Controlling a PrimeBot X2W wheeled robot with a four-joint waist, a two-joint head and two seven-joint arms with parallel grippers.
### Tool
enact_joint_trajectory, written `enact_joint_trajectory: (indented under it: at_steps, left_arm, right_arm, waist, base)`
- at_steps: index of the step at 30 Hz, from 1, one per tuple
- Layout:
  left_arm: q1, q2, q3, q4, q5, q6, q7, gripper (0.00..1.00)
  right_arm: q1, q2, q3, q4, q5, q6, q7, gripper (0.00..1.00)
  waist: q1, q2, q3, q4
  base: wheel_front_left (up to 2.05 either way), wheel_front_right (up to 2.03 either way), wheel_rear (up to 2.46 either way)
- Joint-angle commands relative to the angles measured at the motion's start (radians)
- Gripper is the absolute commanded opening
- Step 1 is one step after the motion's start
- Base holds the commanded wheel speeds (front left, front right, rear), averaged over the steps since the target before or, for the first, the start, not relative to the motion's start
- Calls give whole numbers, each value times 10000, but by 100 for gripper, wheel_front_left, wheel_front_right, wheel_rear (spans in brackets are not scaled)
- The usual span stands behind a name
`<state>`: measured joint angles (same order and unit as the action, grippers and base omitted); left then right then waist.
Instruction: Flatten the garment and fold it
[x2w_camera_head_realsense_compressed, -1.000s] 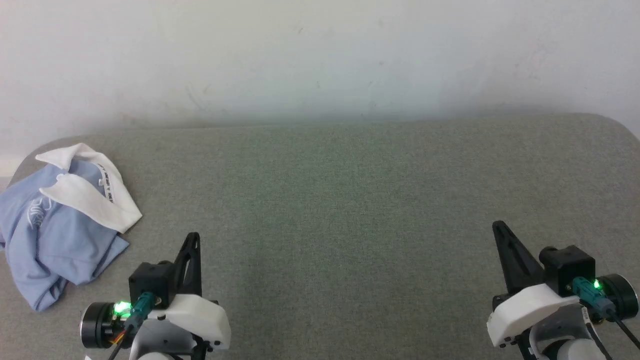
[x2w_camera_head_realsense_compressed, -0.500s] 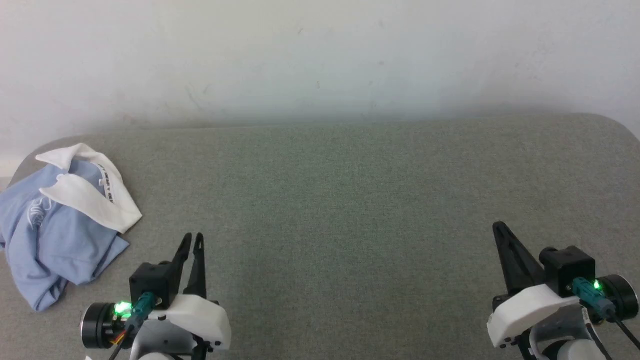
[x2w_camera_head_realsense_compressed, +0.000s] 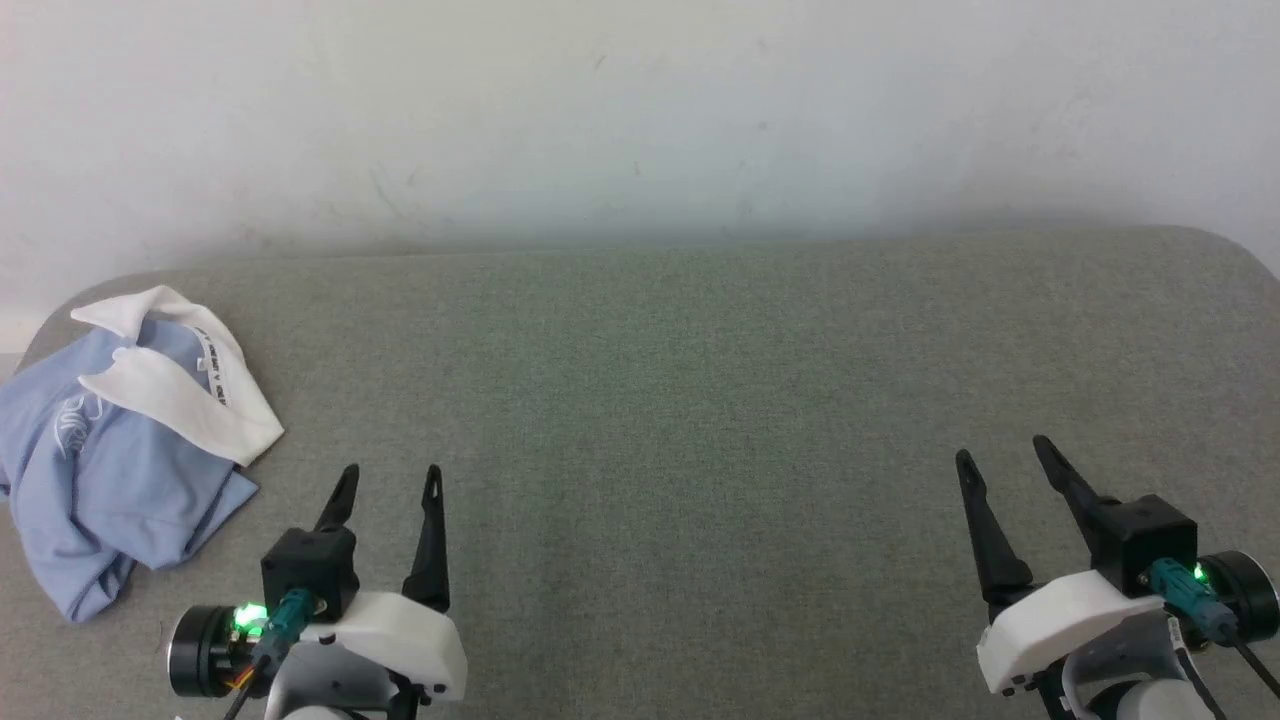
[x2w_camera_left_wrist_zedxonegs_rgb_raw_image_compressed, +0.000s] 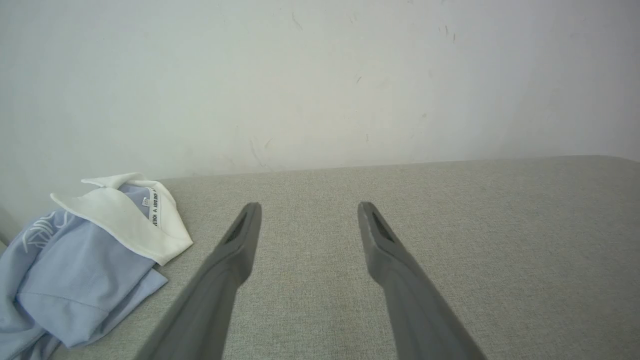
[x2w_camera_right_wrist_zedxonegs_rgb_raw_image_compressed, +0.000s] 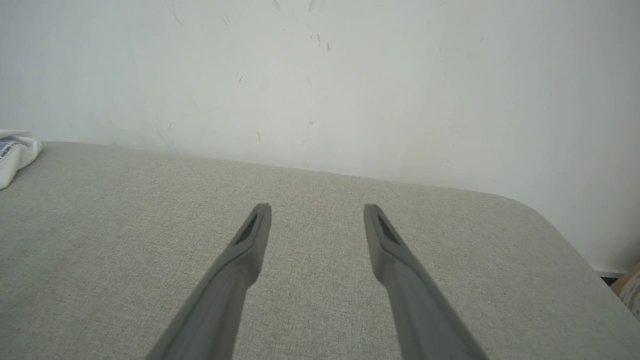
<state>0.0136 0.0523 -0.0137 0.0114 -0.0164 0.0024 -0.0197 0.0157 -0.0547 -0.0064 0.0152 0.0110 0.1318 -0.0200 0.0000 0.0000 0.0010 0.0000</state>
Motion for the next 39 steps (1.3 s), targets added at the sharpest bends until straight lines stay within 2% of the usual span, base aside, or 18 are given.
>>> enact_joint_trajectory:
  at_steps: [1,25,39]
  left_arm:
    - [44,-2,-53,35,-106,78,-108,100]
    - [127,-6,-270,163,-469,218,-610,100]
    - [198,-9,-340,217,-631,313,-902,100]
  right_arm:
    - [-14,7,-37,52,106,-3,-109,100]
    - [-10,15,-18,270,323,-5,-610,100]
    - [17,20,118,372,464,-6,-902,100]
  waist:
    - [0,0,-1,0]
    - [0,0,33,118]
    - [0,0,-22,590]
  base:
    - [0,0,0]
    - [0,0,0]
    - [0,0,0]
